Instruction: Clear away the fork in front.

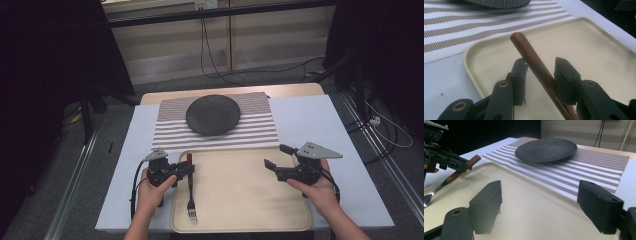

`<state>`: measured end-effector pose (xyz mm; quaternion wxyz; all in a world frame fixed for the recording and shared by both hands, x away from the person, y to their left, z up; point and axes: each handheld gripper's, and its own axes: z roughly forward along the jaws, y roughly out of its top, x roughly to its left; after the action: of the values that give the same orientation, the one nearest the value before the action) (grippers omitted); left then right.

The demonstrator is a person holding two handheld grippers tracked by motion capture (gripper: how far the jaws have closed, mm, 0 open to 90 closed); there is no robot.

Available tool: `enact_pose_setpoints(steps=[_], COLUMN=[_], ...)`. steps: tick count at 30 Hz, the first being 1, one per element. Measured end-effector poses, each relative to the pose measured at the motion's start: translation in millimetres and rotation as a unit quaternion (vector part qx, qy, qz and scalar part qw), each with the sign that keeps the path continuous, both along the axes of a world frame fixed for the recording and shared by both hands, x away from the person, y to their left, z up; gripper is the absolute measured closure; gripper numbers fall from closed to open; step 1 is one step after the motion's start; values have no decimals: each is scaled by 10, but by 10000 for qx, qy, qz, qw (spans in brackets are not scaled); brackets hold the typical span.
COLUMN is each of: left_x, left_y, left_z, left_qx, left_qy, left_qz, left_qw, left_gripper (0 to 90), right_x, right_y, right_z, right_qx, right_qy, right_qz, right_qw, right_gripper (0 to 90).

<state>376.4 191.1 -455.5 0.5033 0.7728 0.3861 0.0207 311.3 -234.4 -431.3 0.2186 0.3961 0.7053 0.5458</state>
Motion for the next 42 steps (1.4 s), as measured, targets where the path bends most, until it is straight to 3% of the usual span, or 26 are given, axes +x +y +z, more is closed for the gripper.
enact_pose_setpoints(steps=[21,27,35,37,42], left_x=[12,10,-21,-46,-103], left_y=[44,50,81,106,187], left_z=[-89,-86,-26,16,87], left_qx=[80,46,157,179,196], left_qy=[159,120,-65,-156,-294], left_qz=[198,256,335,339,404], left_qw=[9996,9996,9993,9991,9986], left_gripper=[605,595,477,396,319], right_x=[-1,-4,-22,-33,-71], right_y=[-40,-46,-62,-73,-109], right_z=[-12,-14,-27,-27,-8], right_qx=[28,31,-2,-27,-77], right_qy=[19,5,63,83,149], right_qz=[-24,-30,-25,-37,-19], right_qw=[10000,10000,10000,10000,9999], right_gripper=[202,202,200,197,192])
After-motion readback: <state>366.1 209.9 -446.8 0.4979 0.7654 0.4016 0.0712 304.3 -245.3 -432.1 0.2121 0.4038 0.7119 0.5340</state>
